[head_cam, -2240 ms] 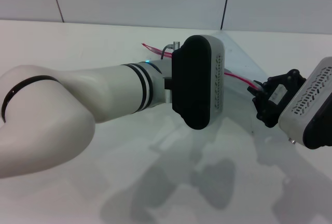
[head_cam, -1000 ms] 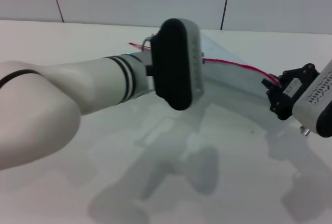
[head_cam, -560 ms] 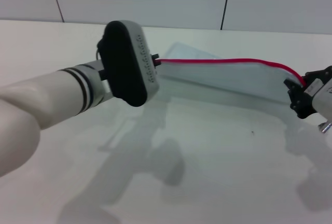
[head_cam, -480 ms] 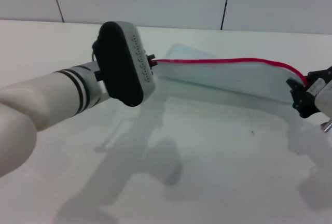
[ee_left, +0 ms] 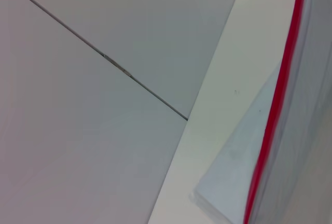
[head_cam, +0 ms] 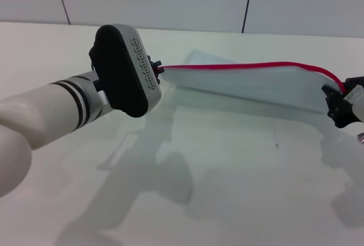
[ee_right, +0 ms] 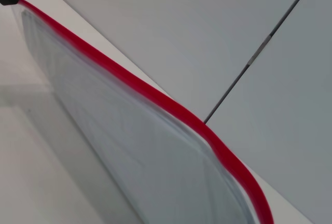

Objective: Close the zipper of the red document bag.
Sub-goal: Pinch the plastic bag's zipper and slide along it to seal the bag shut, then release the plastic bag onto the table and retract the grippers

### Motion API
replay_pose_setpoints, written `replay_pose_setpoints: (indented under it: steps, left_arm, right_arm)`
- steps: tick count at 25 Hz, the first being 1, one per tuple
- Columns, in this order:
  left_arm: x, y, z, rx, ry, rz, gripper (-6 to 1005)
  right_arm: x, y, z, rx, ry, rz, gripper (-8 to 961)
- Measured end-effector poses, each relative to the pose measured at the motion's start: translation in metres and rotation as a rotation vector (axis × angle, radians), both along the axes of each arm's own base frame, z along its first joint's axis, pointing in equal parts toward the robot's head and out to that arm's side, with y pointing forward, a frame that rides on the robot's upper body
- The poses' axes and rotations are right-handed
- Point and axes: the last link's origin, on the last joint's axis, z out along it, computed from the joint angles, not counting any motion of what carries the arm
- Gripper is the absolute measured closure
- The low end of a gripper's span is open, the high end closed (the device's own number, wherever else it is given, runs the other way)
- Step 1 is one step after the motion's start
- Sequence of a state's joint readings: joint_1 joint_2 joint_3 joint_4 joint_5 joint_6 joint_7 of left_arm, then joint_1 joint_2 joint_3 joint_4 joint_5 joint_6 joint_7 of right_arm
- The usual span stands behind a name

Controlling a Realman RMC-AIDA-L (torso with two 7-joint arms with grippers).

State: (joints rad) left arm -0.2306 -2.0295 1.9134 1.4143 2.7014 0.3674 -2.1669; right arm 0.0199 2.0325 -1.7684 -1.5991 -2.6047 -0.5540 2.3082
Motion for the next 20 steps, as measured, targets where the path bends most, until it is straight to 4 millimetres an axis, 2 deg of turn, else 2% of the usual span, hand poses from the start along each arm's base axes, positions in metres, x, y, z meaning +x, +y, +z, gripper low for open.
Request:
replay_pose_setpoints:
  steps: [20]
  left_arm:
    - [0.0043, 0.0039, 0.0004, 0.002, -0.018, 0.001, 917]
  right_arm:
    - [0.0016, 0.0016, -0.0082, -0.039, -0.014, -0.01, 796]
